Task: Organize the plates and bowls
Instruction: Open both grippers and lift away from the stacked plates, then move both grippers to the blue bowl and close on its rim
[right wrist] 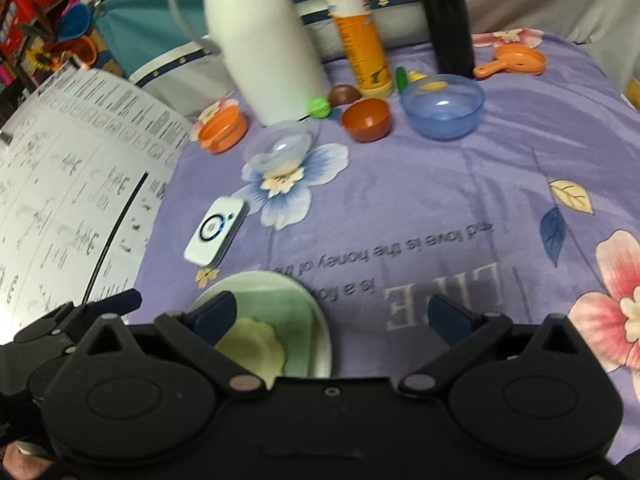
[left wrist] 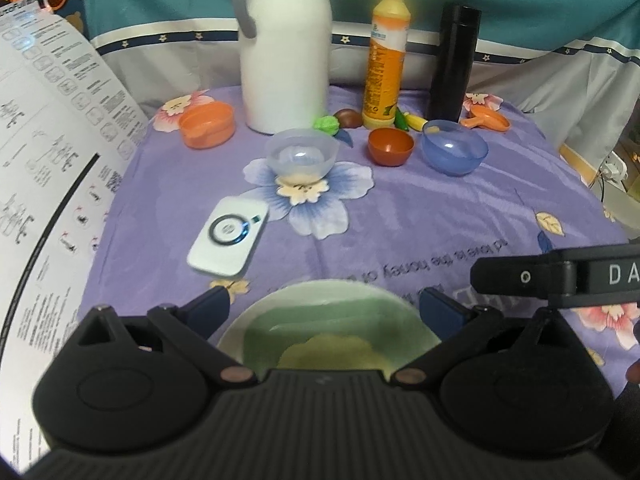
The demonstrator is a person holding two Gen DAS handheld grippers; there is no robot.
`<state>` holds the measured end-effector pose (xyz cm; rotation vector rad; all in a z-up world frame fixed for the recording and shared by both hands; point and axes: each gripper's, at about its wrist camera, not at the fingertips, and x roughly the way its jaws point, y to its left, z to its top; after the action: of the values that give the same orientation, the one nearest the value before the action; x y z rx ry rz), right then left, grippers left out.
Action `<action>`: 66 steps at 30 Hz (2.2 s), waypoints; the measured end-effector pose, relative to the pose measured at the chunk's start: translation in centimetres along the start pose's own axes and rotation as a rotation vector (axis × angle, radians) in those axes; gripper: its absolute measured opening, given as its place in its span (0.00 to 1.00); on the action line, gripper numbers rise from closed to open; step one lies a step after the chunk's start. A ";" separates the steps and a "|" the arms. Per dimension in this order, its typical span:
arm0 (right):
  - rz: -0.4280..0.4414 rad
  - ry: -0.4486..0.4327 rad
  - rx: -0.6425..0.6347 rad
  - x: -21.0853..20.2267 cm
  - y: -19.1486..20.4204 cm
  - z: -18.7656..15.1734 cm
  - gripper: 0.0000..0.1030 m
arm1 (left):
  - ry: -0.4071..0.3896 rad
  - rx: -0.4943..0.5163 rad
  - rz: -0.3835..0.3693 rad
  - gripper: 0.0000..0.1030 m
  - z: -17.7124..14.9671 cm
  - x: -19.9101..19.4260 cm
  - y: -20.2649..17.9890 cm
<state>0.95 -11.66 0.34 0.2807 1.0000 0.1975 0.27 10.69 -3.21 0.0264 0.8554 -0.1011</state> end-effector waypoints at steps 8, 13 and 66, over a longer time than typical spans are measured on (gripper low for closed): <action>-0.039 -0.034 0.059 0.3 -4.1 2.6 1.00 | -0.001 0.038 -0.015 1.00 3.7 3.0 -3.6; -0.071 -0.050 0.101 0.9 -7.4 5.0 1.00 | 0.004 0.039 -0.025 1.00 6.1 5.6 -6.1; 0.038 -0.008 0.112 16.6 -18.3 19.5 0.11 | 0.110 -0.293 -0.022 0.19 12.5 22.1 -14.5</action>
<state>26.91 -26.96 -8.86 0.4025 0.9999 0.1755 22.65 -6.23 -11.47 -0.2544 0.9737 0.0061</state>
